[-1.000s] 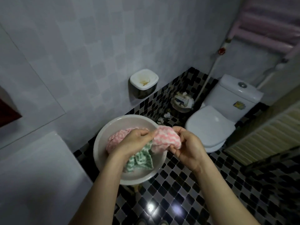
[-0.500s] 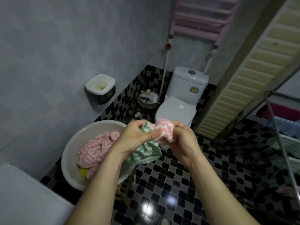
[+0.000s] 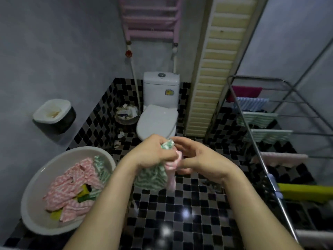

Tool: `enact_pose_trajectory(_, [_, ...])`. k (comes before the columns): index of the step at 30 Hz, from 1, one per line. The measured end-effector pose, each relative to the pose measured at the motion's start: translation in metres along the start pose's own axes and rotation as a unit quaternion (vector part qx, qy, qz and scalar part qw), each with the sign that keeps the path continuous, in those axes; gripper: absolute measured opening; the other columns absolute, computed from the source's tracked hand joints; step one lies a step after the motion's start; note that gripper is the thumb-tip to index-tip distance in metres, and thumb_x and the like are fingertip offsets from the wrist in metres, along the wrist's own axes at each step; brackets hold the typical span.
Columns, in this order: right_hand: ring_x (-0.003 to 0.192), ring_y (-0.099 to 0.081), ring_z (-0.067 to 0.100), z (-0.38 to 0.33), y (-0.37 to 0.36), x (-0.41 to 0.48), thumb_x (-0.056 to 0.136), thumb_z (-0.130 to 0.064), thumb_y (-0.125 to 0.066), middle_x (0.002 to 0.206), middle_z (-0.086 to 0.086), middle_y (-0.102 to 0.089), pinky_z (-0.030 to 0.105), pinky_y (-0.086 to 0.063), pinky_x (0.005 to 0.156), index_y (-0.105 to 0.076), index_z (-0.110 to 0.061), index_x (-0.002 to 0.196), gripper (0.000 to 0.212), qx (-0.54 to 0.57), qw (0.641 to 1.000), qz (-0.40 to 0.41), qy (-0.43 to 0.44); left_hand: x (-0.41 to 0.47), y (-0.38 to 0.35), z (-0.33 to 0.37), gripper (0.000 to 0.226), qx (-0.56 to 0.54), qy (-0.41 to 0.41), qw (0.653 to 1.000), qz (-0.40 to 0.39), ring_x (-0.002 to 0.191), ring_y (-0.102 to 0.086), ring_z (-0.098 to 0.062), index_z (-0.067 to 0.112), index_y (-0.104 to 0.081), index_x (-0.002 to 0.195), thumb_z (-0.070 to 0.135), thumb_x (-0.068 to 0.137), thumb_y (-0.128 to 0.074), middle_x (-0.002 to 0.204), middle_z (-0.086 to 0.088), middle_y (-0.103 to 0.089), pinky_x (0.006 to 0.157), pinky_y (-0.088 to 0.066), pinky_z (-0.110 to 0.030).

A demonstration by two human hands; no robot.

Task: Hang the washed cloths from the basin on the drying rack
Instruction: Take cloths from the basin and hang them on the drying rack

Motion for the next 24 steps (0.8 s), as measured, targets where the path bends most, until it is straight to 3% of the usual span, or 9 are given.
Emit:
enact_pose_trajectory(1, [0.115,-0.062,0.019,0.005,0.013,-0.025,0.078,0.008,-0.067,0.133,0.0,-0.059,0.039,-0.056,0.088,-0.046,-0.019,0.139,0.07,0.094,0.995,-0.011,0.006,0.002,-0.03,0.017,0.013,0.003,-0.012,1.0,-0.023,0.053,-0.055,-0.01,-0.001,-0.07,0.078,0.011,0.081,-0.068,0.064,-0.006,-0.065,0.056,-0.043,-0.023])
enact_pose_trajectory(3, [0.097,-0.067,0.022,0.011,0.03,-0.047,0.077,0.012,-0.067,0.118,0.008,-0.066,0.031,-0.057,0.069,-0.049,-0.016,0.135,0.067,0.149,0.989,0.002,0.014,0.004,-0.055,0.032,0.014,0.019,-0.03,0.999,-0.031,0.058,-0.057,-0.013,0.005,-0.071,0.078,0.019,0.074,-0.07,0.068,-0.007,-0.067,0.058,-0.044,-0.026])
enact_pose_trajectory(6, [0.077,-0.065,0.015,0.021,0.067,-0.095,0.082,-0.002,-0.071,0.095,0.007,-0.072,0.022,-0.05,0.057,-0.06,-0.012,0.125,0.046,0.058,0.996,0.062,0.031,0.006,-0.094,0.05,0.012,0.027,-0.046,0.998,-0.015,0.06,-0.058,-0.012,0.01,-0.07,0.078,0.021,0.073,-0.072,0.066,-0.002,-0.066,0.062,-0.046,-0.03])
enact_pose_trajectory(9, [0.058,-0.056,0.001,0.026,0.107,-0.151,0.083,-0.012,-0.073,0.067,-0.007,-0.067,0.017,-0.042,0.052,-0.073,-0.006,0.098,0.016,-0.064,0.984,0.159,0.05,0.001,-0.14,0.065,0.016,-0.006,-0.074,0.997,-0.028,0.063,-0.061,-0.011,0.005,-0.066,0.082,0.017,0.08,-0.075,0.068,0.0,-0.066,0.062,-0.049,-0.026])
enact_pose_trajectory(11, [0.053,-0.054,0.0,0.035,0.133,-0.194,0.082,-0.013,-0.073,0.06,-0.007,-0.062,0.016,-0.04,0.048,-0.072,-0.005,0.086,0.009,-0.036,0.973,0.216,0.072,-0.005,-0.18,0.078,0.017,-0.046,-0.083,0.994,-0.049,0.063,-0.059,-0.01,0.005,-0.064,0.082,0.018,0.081,-0.075,0.068,0.001,-0.064,0.06,-0.048,-0.022])
enact_pose_trajectory(15, [0.06,-0.046,0.015,0.06,0.169,-0.259,0.084,-0.005,-0.062,0.079,0.017,-0.05,0.022,-0.038,0.046,-0.058,0.001,0.082,0.008,0.266,0.916,0.264,0.144,-0.008,-0.229,0.089,0.015,-0.172,-0.059,0.983,-0.024,0.068,-0.063,-0.016,0.017,-0.065,0.08,0.029,0.079,-0.074,0.072,-0.001,-0.068,0.065,-0.053,-0.029])
enact_pose_trajectory(17, [0.067,-0.052,0.021,0.069,0.185,-0.29,0.078,-0.007,-0.056,0.093,0.023,-0.062,0.023,-0.038,0.049,-0.063,0.006,0.091,0.02,0.341,0.879,0.286,0.169,-0.011,-0.247,0.09,0.009,-0.232,-0.038,0.972,-0.021,0.07,-0.065,-0.02,0.019,-0.065,0.081,0.026,0.083,-0.071,0.076,-0.003,-0.069,0.068,-0.055,-0.034])
enact_pose_trajectory(21, [0.078,-0.067,0.021,0.078,0.211,-0.338,0.074,-0.024,-0.062,0.088,0.012,-0.069,0.03,-0.052,0.068,-0.068,-0.013,0.09,0.02,0.172,0.894,0.385,0.15,-0.021,-0.276,0.106,0.004,-0.293,-0.045,0.953,-0.06,0.071,-0.064,-0.021,0.019,-0.067,0.084,0.019,0.087,-0.064,0.078,-0.005,-0.066,0.069,-0.053,-0.035])
enact_pose_trajectory(24, [0.105,-0.067,0.016,0.069,0.198,-0.348,0.076,-0.038,-0.074,0.109,0.003,-0.071,0.03,-0.053,0.089,-0.068,-0.026,0.115,0.041,0.005,0.931,0.344,0.121,-0.032,-0.305,0.133,0.006,-0.271,-0.089,0.952,-0.111,0.071,-0.065,-0.02,0.019,-0.068,0.085,0.023,0.082,-0.065,0.079,-0.005,-0.067,0.067,-0.054,-0.033])
Point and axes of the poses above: each hand's wrist, its own x-axis towards the middle knuckle, its own y-axis out of the back of the hand, z = x × y, the point moved 10 cm from there along x, towards the middle knuckle
